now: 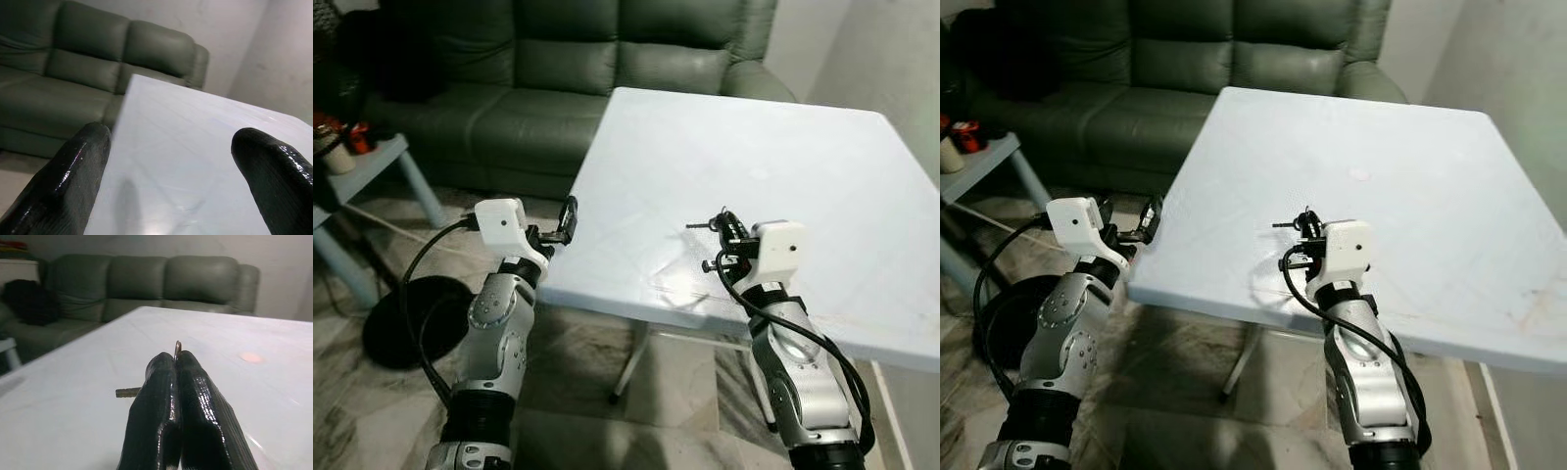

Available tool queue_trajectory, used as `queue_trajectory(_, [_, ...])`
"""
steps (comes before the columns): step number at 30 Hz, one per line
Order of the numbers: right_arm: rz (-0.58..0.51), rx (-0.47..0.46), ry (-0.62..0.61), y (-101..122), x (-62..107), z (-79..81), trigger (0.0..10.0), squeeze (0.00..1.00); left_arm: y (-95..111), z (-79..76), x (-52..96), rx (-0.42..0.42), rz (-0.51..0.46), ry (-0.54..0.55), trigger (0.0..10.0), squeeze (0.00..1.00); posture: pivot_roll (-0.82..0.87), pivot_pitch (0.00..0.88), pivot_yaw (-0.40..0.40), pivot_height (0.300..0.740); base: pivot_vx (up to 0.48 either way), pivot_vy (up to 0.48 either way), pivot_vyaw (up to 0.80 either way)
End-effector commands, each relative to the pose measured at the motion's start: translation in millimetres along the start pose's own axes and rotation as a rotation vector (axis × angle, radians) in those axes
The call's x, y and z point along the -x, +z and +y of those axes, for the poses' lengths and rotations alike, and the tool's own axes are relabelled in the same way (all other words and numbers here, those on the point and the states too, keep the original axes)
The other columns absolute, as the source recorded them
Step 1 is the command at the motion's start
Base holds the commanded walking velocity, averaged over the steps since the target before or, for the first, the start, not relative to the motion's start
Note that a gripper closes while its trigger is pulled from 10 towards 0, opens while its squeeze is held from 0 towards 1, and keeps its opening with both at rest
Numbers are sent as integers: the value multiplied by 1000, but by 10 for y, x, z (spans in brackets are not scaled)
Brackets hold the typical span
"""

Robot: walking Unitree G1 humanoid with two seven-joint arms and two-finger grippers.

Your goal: Hang keys on a hook

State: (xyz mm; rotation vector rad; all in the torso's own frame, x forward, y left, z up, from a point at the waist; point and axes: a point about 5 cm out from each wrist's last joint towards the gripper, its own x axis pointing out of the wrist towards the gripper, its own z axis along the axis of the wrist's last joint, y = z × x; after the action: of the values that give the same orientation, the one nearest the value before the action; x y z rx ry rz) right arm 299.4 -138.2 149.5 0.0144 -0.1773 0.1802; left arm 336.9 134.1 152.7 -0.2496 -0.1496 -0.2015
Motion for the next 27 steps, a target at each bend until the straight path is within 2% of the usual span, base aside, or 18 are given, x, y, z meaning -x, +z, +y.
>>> queue_trajectory(1, [13,17,33,-30,13,24,10000,0,-7,-81,-47,-3,19,-48,10000,0,-70,50,-5,732,0,0,-688])
queue_trajectory(6, [40,44,50,-94,11,32,10000,0,27,-156,-120,-26,17,-92,10000,0,-66,50,5,732,0,0,-685])
queue_trajectory(8, [35,50,35,-75,-26,3,10000,0,54,-122,-133,0,11,-68,10000,0,-73,55,13,732,0,0,-688])
queue_trajectory(14, [21,60,7,-55,-51,-13,10000,0,-38,-32,-67,13,40,-3,10000,0,-81,41,21,732,0,0,-682])
queue_trajectory(27, [34,52,-82,-87,-9,-147,10000,0,-79,-44,-111,21,48,43,10000,0,-93,13,9,732,0,0,-686])
